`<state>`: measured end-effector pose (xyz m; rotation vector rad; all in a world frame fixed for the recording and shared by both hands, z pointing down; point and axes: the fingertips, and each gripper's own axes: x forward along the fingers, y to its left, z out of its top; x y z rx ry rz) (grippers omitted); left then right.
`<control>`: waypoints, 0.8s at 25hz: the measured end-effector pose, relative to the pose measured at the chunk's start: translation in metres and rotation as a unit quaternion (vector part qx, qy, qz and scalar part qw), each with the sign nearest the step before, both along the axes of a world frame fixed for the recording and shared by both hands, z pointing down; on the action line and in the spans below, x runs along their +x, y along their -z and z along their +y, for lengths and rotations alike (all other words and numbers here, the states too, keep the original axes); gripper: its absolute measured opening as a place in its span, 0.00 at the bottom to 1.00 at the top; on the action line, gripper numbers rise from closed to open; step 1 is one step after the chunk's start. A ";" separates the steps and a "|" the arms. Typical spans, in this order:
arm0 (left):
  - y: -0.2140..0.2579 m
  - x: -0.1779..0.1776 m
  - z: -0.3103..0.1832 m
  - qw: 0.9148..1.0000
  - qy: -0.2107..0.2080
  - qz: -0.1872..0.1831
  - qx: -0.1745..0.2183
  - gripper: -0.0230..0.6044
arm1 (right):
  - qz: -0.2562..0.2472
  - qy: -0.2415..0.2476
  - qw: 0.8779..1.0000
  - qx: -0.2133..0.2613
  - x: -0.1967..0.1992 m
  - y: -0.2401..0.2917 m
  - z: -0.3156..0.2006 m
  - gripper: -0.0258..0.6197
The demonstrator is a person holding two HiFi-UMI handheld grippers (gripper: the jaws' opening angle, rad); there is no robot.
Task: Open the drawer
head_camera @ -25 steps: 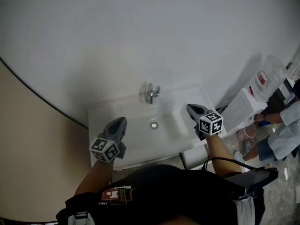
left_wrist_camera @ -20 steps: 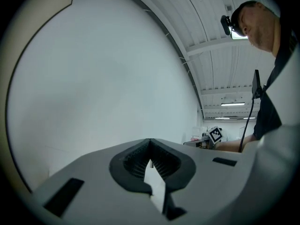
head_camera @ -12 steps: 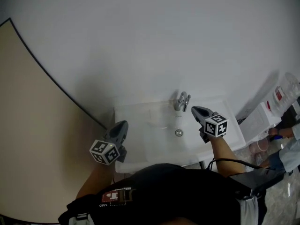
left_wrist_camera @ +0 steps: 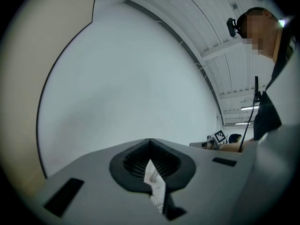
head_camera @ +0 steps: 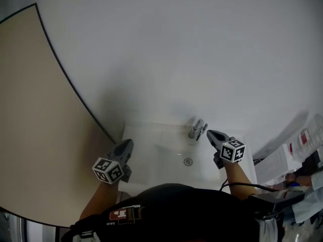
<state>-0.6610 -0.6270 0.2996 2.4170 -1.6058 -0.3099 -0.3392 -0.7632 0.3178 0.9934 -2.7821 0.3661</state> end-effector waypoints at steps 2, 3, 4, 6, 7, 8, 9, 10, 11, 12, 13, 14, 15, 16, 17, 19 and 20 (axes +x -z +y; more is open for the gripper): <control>-0.004 0.010 -0.005 1.000 0.006 0.011 0.000 0.02 | 0.003 0.004 1.000 -0.001 0.014 -0.002 -0.010 0.04; -0.006 0.014 -0.007 1.000 0.008 0.019 -0.002 0.02 | 0.002 0.004 1.000 -0.002 0.019 -0.003 -0.014 0.04; -0.008 0.017 -0.009 1.000 0.008 0.026 -0.002 0.02 | 0.000 0.003 1.000 -0.002 0.023 -0.006 -0.017 0.04; -0.012 0.021 -0.014 1.000 0.003 0.029 -0.002 0.02 | -0.003 0.000 1.000 0.005 0.025 -0.010 -0.020 0.04; -0.014 0.022 -0.017 1.000 0.000 0.024 0.000 0.02 | -0.003 -0.001 1.000 0.009 0.024 -0.012 -0.022 0.04; -0.014 0.023 -0.020 1.000 -0.002 0.019 0.001 0.02 | -0.002 -0.001 1.000 0.012 0.023 -0.013 -0.023 0.04; -0.013 0.024 -0.022 1.000 -0.005 0.015 0.003 0.02 | 0.001 -0.001 1.000 0.014 0.021 -0.014 -0.024 0.04; -0.012 0.024 -0.023 1.000 -0.007 0.012 0.003 0.02 | 0.003 0.000 1.000 0.015 0.018 -0.015 -0.023 0.04; -0.011 0.023 -0.023 1.000 -0.009 0.009 0.003 0.02 | 0.006 0.002 1.000 0.016 0.016 -0.016 -0.022 0.04; -0.010 0.022 -0.023 1.000 -0.009 0.008 0.003 0.02 | 0.008 0.002 1.000 0.017 0.014 -0.017 -0.020 0.04; -0.009 0.021 -0.023 1.000 -0.009 0.009 0.003 0.02 | 0.009 0.002 1.000 0.016 0.013 -0.017 -0.019 0.04; -0.008 0.020 -0.023 1.000 -0.009 0.010 0.003 0.02 | 0.010 0.002 1.000 0.016 0.013 -0.017 -0.019 0.04; -0.008 0.019 -0.024 1.000 -0.010 0.013 0.002 0.02 | 0.011 0.001 1.000 0.016 0.013 -0.017 -0.018 0.04; -0.008 0.019 -0.024 1.000 -0.011 0.015 0.001 0.02 | 0.011 0.000 1.000 0.015 0.013 -0.016 -0.018 0.04; -0.009 0.019 -0.024 1.000 -0.013 0.015 -0.002 0.02 | 0.012 -0.002 1.000 0.015 0.014 -0.016 -0.018 0.04; -0.011 0.020 -0.024 1.000 -0.017 0.015 -0.007 0.02 | 0.012 -0.005 1.000 0.013 0.016 -0.016 -0.017 0.04; -0.012 0.021 -0.024 1.000 -0.019 0.014 -0.008 0.02 | 0.012 -0.007 1.000 0.012 0.017 -0.017 -0.017 0.04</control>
